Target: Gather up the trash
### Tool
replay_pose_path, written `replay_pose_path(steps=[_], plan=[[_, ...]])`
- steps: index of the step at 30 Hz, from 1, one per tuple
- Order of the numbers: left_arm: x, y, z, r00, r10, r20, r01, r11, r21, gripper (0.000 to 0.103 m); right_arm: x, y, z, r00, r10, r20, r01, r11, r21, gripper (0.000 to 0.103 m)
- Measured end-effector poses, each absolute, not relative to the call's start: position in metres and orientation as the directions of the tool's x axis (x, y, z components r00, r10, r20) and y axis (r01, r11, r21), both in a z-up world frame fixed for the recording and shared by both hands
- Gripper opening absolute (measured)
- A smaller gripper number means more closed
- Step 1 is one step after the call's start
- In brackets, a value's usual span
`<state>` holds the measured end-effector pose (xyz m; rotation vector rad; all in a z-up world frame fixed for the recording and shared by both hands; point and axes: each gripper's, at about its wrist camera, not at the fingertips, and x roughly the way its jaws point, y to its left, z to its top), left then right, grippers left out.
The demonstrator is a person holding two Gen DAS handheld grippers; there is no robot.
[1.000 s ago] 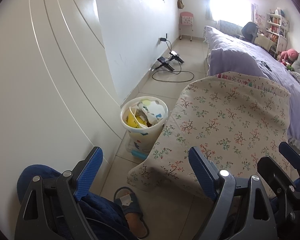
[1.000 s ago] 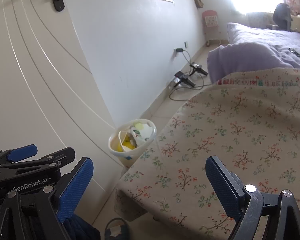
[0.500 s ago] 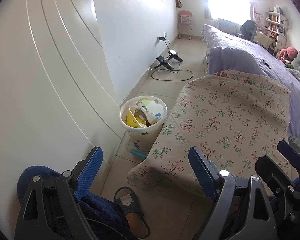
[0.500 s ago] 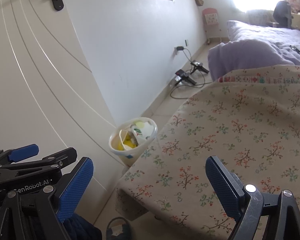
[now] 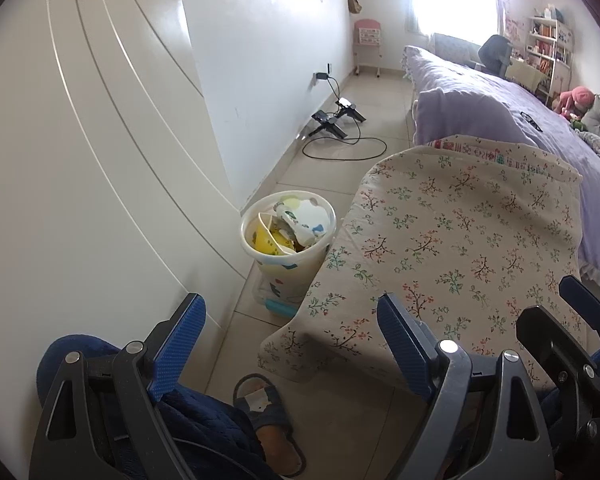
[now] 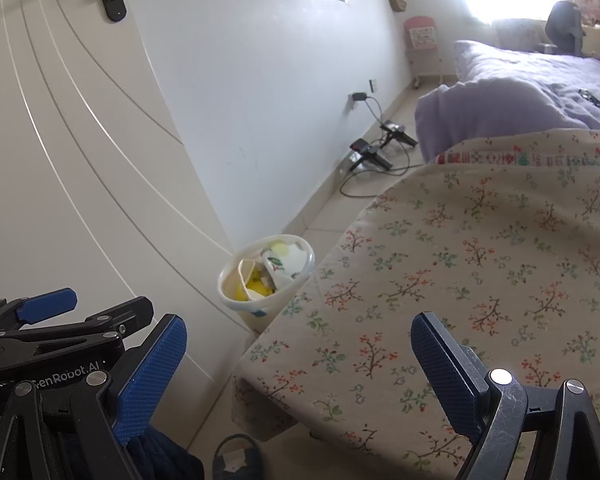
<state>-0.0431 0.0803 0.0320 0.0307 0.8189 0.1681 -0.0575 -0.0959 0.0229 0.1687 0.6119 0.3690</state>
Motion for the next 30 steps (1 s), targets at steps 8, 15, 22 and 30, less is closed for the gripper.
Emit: replay_pose_path(steps=[8, 15, 22, 30], plan=[[-0.0423, 0.0855, 0.0333, 0.668, 0.153, -0.728, -0.137, 0.987, 0.082, 0.09, -0.0573, -0.0954, 0.022, 0.756, 0.386, -0.528, -0.285, 0.921, 0.265, 0.094], [-0.0417, 0.0867, 0.0332, 0.666, 0.154, -0.73, -0.137, 0.987, 0.084, 0.09, -0.0551, -0.0922, 0.0206, 0.754, 0.386, -0.531, -0.283, 0.921, 0.268, 0.094], [-0.0411, 0.0864, 0.0333, 0.665, 0.154, -0.731, -0.136, 0.987, 0.085, 0.09, -0.0545, -0.0908, 0.0193, 0.753, 0.385, -0.534, -0.281, 0.921, 0.268, 0.094], [-0.0399, 0.0875, 0.0326, 0.66, 0.158, -0.735, -0.14, 0.986, 0.087, 0.09, -0.0542, -0.0901, 0.0185, 0.753, 0.385, -0.535, -0.28, 0.922, 0.268, 0.094]])
